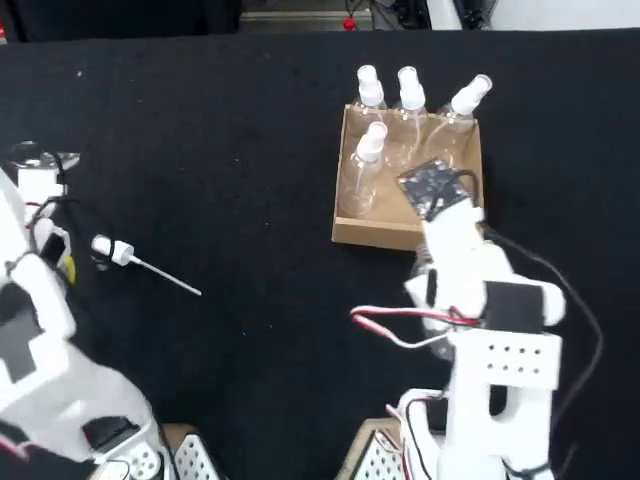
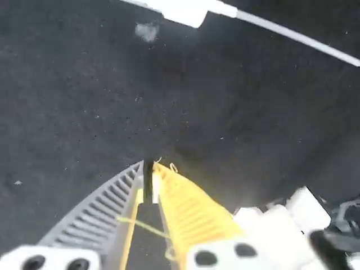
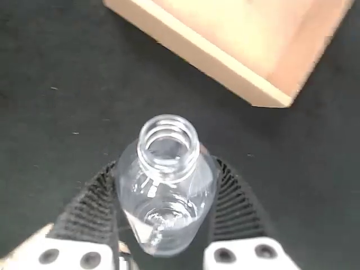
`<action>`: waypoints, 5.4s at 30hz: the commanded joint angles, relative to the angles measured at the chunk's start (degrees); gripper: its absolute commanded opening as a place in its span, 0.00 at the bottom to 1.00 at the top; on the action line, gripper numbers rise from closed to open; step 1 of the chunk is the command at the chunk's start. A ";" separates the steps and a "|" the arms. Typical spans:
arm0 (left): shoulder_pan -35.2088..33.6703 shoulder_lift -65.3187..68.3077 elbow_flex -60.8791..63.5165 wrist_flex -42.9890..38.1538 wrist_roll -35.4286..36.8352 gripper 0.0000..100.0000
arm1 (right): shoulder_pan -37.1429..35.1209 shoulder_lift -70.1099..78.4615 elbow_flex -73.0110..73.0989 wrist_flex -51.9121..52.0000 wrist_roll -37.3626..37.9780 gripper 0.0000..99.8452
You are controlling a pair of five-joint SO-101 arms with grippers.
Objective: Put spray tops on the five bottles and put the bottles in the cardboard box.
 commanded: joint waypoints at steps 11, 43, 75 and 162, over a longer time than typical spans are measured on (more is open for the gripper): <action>8.92 -10.02 6.37 -9.58 32.79 0.27 | -11.87 -1.45 -3.74 -1.23 -6.15 0.01; 12.35 23.91 -17.89 -7.56 53.98 0.27 | -30.15 -1.71 12.88 -20.66 -10.29 0.01; 5.58 0.97 -21.93 3.52 38.15 0.03 | -46.33 -1.27 15.08 -44.75 -10.37 0.01; 51.21 -98.81 56.22 -43.78 43.25 0.03 | -46.33 -1.80 34.42 -68.57 -18.02 0.01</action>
